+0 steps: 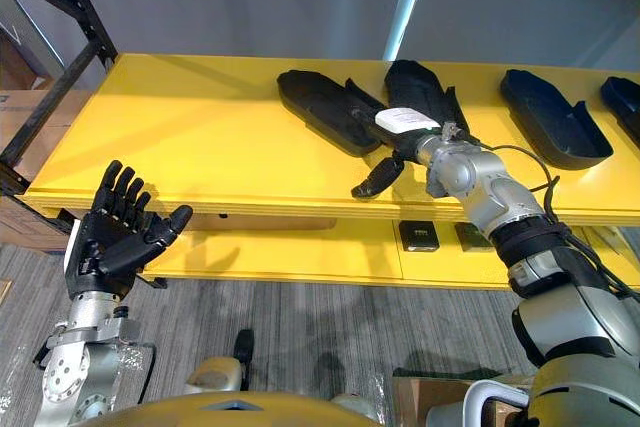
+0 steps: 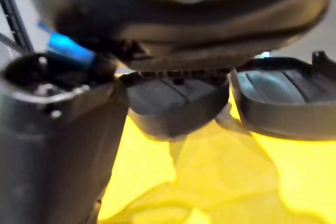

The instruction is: Walk over and take three plastic housings, then place them on the shelf

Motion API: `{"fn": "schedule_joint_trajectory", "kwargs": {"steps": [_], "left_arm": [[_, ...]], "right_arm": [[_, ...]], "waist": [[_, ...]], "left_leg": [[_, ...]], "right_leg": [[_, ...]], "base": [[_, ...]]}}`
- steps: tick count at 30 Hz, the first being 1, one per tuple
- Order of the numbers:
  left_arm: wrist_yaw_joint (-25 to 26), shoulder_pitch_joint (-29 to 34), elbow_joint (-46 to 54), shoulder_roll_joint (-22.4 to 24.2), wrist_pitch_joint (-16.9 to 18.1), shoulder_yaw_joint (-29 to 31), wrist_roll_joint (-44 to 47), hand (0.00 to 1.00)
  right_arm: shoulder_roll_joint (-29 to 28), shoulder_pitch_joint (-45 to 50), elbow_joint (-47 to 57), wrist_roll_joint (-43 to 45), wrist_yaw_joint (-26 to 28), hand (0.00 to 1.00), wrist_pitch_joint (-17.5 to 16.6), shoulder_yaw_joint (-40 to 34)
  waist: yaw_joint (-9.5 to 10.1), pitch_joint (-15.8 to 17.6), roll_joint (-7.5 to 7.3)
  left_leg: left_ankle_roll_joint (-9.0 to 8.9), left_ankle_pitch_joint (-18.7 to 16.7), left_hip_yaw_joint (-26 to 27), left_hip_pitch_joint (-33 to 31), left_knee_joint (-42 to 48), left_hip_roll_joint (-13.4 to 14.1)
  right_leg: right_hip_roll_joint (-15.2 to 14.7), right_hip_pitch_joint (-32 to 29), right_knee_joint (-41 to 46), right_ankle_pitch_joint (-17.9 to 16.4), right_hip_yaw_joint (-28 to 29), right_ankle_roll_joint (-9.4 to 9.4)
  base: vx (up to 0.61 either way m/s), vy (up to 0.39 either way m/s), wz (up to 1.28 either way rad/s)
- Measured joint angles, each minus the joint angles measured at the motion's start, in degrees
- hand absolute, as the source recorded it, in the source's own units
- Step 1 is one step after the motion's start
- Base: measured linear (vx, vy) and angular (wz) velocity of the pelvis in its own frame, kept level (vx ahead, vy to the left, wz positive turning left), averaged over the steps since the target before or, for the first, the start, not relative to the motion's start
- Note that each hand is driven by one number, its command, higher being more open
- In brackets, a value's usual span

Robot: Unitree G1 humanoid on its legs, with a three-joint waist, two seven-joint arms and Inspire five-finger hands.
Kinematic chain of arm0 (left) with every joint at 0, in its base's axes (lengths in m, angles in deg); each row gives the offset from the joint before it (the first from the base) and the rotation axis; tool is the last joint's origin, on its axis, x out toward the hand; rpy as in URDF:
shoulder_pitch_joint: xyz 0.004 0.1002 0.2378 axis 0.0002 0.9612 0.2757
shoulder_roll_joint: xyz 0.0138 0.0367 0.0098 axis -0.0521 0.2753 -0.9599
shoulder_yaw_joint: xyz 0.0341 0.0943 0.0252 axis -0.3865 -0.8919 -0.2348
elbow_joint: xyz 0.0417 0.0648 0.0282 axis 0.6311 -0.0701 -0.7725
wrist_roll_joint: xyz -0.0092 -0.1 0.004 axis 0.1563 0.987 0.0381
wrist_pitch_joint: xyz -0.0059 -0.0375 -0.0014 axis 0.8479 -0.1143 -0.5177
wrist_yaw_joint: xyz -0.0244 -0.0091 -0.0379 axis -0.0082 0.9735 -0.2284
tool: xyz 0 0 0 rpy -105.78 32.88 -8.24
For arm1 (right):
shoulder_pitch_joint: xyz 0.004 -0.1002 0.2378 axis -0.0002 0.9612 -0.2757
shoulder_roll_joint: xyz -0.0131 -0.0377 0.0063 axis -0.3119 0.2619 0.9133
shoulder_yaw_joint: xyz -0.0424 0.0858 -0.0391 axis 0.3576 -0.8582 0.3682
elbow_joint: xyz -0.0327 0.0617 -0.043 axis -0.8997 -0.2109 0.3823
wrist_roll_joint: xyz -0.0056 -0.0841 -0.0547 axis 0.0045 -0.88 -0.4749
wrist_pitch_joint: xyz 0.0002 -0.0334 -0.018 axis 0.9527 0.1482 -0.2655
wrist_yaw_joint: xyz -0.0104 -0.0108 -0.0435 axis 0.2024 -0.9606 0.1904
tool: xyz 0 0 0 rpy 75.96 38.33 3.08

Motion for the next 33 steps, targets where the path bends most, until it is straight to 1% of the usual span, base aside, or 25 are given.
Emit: {"fn": "schedule_joint_trajectory", "kwargs": {"steps": [3, 9, 11, 17, 20, 23, 27, 31, 33], "left_arm": [[0.0, -0.1, 0.0, 0.0, 0.0, 0.0, 0.3, 1.0], [-0.3, -0.4, 0.0, 0.9, -0.1, -0.8, 0.3, 1.0], [-0.5, -0.5, 0.0, 1.0, -0.1, -0.9, 1.8, 1.0], [-0.8, -0.5, 0.0, 1.0, -0.2, -1.4, 2.5, 1.0], [-0.9, -0.5, 0.0, 1.1, -0.2, -2.1, 2.5, 1.0], [-1.2, -0.2, 0.0, 1.2, -0.2, -2.3, 2.5, 1.0], [-1.1, -0.5, 0.0, 1.2, -0.2, -2.8, 2.5, 1.0], [-1.0, -0.4, 0.0, 1.2, -0.2, -3.9, 2.5, 1.0], [-0.7, -0.5, 0.0, 1.2, -0.2, -4.8, 2.5, 1.0]], "right_arm": [[-0.5, -0.6, -0.8, 0.6, 2.5, 0.0, 2.0, -0.9], [-2.3, -3.3, -3.6, 0.7, 2.2, 0.0, 2.1, -1.0], [-2.4, -5.5, -4.7, 0.8, 2.1, 0.0, 1.9, -1.1], [-2.7, -5.8, -5.4, 1.8, 1.0, 0.0, -0.5, -0.9], [-4.4, -5.8, -7.0, 1.7, 1.6, 0.0, -0.9, 0.6], [-4.3, -5.8, -7.2, 1.5, 1.1, 0.0, -3.0, 0.9], [-4.3, -5.8, -7.0, -0.6, -1.8, 0.0, -5.6, 0.9], [-5.2, -5.4, -6.1, -2.3, -4.2, 0.0, -5.4, 0.9], [-6.7, -4.5, -4.1, -2.7, -5.2, 0.0, -3.8, 0.4]], "waist": [[0.04, 0.2, 0.13], [0.11, 0.7, 0.36], [0.09, 1.5, 0.7], [0.39, 1.9, 0.79], [0.41, 2.5, 1.1], [0.02, 2.7, 1.31], [0.06, 2.7, 1.28], [0.13, 2.7, 1.28], [0.05, 2.7, 1.29]], "left_leg": [[-0.02, 0.0, 0.0, -0.1, 0.0, 0.0], [-0.15, 0.2, -0.4, -0.3, 0.0, -0.1], [-0.24, 0.2, -0.6, -0.4, 0.0, 0.0], [-0.13, 0.4, -0.7, -0.6, 0.0, -0.2], [-0.09, 0.4, -0.7, -0.6, 0.0, -0.4], [0.03, 0.5, -0.8, -0.6, 0.0, -0.7], [0.04, 0.5, -0.8, -0.7, 0.0, -0.7], [0.04, 0.5, -0.8, -0.8, 0.0, -0.8], [0.06, 0.5, -0.8, -0.8, 0.0, -0.7]], "right_leg": [[0.0, -0.1, 0.0, 0.0, 0.0, -0.04], [0.0, -0.1, 0.3, -0.2, -0.5, -0.21], [-0.1, -0.3, 0.7, -0.3, -0.7, -0.31], [-0.4, -0.5, 1.1, -0.4, -0.8, -0.39], [-0.6, -0.5, 1.1, -0.3, -0.9, -0.33], [-0.9, -0.5, 1.1, -0.3, -0.9, -0.18], [-0.9, -0.5, 1.1, -0.2, -1.0, -0.15], [-0.9, -0.5, 1.1, -0.2, -1.1, -0.14], [-0.9, -0.5, 1.0, -0.2, -1.1, -0.14]], "base": [[0.0, 0.0, 0.0], [0.0, -0.001, 0.03], [0.0, 0.0, 0.05], [0.0, 0.0, 0.0], [0.0, 0.0, 0.0], [0.0, 0.0, 0.0], [0.0, 0.0, 0.0], [0.0, 0.0, 0.0], [0.0, 0.0, 0.0]]}}
